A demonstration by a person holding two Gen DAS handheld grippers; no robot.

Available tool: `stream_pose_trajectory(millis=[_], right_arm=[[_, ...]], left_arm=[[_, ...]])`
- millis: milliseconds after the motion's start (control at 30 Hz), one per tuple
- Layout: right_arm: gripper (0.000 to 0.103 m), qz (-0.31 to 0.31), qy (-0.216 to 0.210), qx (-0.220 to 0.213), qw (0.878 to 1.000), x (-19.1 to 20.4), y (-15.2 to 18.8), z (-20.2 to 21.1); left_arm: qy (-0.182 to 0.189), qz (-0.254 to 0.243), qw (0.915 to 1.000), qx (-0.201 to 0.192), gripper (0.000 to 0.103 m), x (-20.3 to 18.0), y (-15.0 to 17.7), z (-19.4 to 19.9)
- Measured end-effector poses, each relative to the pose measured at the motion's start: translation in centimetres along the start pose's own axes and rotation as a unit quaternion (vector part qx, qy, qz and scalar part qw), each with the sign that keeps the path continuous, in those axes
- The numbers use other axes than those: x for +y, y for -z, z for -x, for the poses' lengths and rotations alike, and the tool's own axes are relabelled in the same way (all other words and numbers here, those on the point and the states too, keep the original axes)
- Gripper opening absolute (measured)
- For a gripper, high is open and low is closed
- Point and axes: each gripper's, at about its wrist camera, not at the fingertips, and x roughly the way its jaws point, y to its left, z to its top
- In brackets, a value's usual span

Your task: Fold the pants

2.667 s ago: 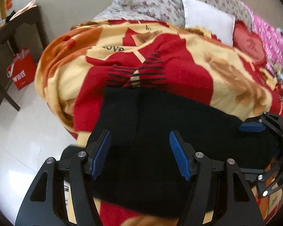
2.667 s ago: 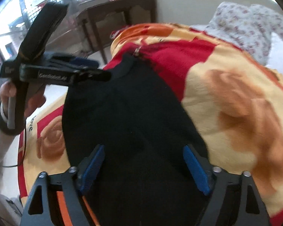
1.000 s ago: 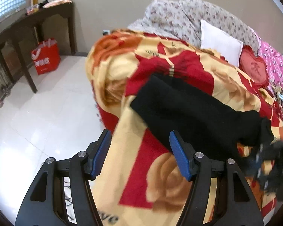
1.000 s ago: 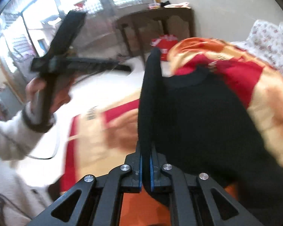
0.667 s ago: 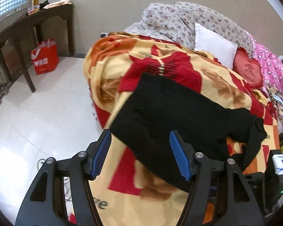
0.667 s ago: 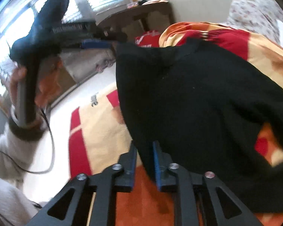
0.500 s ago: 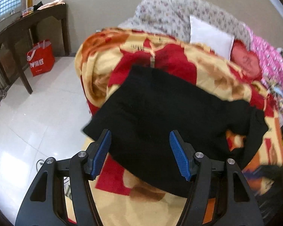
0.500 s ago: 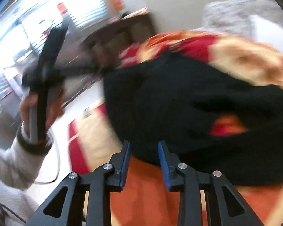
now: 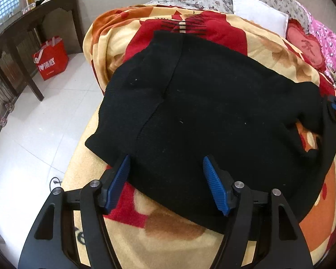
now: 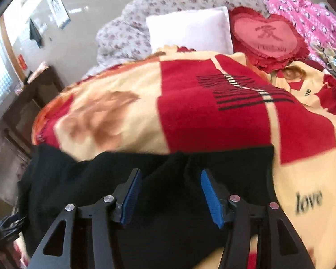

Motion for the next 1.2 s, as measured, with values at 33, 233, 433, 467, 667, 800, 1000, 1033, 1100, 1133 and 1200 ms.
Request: stream_pose_trajectory(millis=[33,233,433,467,667,800,1000,1033,1100,1133,1200], right_arm=[[0.053,0.000,-0.002,0.018,1.000,-0.3,-0.4,-1.5],[0.009,-0.003,-0.097,-0.002,0.995,-2.1,0.1,-0.8],[0.008,0.050,-0.113,-0.056,0.991,-2.4,5.0,10.3],[0.008,0.050,-0.113,-0.060,0.991,-2.8,6.2,11.7],[0.008,0.019,-0.107,-0.010,0.994,-6.9,16.0,16.3],[0.010,-0.023,-0.072,0.008,0.997,-10.6,18.4,17.0],[0.068,-0.079,-0.088,-0.031,0.992,-11.9,16.7,15.5],[0.068,-0.074,-0.083,-0.022,0.994,-11.5,16.3,14.6],[0.068,-0.058,-0.063,-0.001,0.996,-10.4,15.9,12.2],[0.068,-0.057,-0.056,0.012,0.997,-9.9,16.0,10.8],[0.023,-0.037,-0.051,-0.018,0.998,-8.9,16.0,10.6]], left_arm=[[0.000,0.001,1.0000,0.001,0.068,0.0,0.0,0.0],[-0.002,0.003,1.0000,0.006,0.068,0.0,0.0,0.1],[0.028,0.016,0.9994,0.014,0.068,-0.6,0.0,0.5],[0.032,0.015,0.9993,0.011,0.068,-0.9,0.1,0.8],[0.057,-0.004,0.9983,-0.003,0.068,-3.0,0.8,2.7],[0.074,-0.025,0.9969,-0.007,0.068,-5.1,1.1,3.6],[0.083,-0.056,0.9949,-0.007,0.068,-7.6,1.9,4.2],[0.081,-0.058,0.9950,-0.007,0.068,-7.7,2.0,4.2],[0.075,-0.059,0.9954,-0.007,0.068,-7.8,2.2,4.2],[0.074,-0.057,0.9956,-0.007,0.068,-7.6,2.2,4.3],[0.072,-0.047,0.9962,-0.012,0.068,-6.8,2.0,4.7]])
